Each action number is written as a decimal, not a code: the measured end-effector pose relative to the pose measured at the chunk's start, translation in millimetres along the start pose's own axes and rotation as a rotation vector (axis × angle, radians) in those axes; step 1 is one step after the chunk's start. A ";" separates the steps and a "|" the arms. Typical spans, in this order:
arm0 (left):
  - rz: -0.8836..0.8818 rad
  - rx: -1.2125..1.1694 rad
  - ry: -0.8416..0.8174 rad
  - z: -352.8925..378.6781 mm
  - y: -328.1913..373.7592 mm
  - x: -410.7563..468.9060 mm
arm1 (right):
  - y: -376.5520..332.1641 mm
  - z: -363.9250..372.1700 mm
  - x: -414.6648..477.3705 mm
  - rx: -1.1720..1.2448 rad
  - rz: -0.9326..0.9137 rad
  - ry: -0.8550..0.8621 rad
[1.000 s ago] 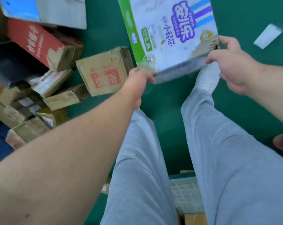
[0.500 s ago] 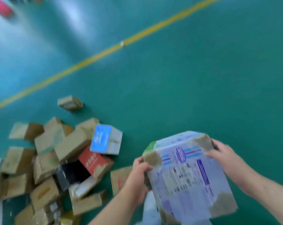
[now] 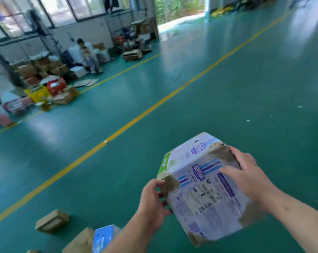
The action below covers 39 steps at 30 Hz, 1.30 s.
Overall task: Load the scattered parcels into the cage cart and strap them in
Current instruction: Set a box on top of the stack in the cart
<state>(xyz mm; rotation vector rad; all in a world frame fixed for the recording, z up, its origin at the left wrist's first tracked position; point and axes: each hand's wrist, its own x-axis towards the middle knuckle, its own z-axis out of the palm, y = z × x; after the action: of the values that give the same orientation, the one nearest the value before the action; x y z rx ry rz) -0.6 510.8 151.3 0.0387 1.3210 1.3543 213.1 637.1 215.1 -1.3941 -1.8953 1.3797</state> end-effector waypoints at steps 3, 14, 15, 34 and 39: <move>-0.015 0.071 -0.079 42.8 -11.1 -1.6 | 18.7 -42.8 -24.3 -0.041 0.031 0.139; -0.238 0.410 -0.365 252.0 -156.5 -9.0 | 157.7 -219.7 -158.6 0.034 0.344 0.552; -0.272 0.444 -0.371 274.2 -176.5 -11.7 | 173.9 -237.0 -171.4 0.026 0.371 0.580; -1.095 1.276 -0.323 451.2 -486.7 -109.2 | 359.5 -397.4 -330.8 -0.408 0.705 0.708; -1.254 1.370 -0.313 484.2 -515.0 -120.8 | 374.9 -403.0 -355.9 -0.426 0.825 0.775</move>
<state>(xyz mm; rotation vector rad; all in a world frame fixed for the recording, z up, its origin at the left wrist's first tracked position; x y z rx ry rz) 707.6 567.9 53.8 0.2804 1.3359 -0.6811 851.8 514.5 133.7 -2.6133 -1.1362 0.4909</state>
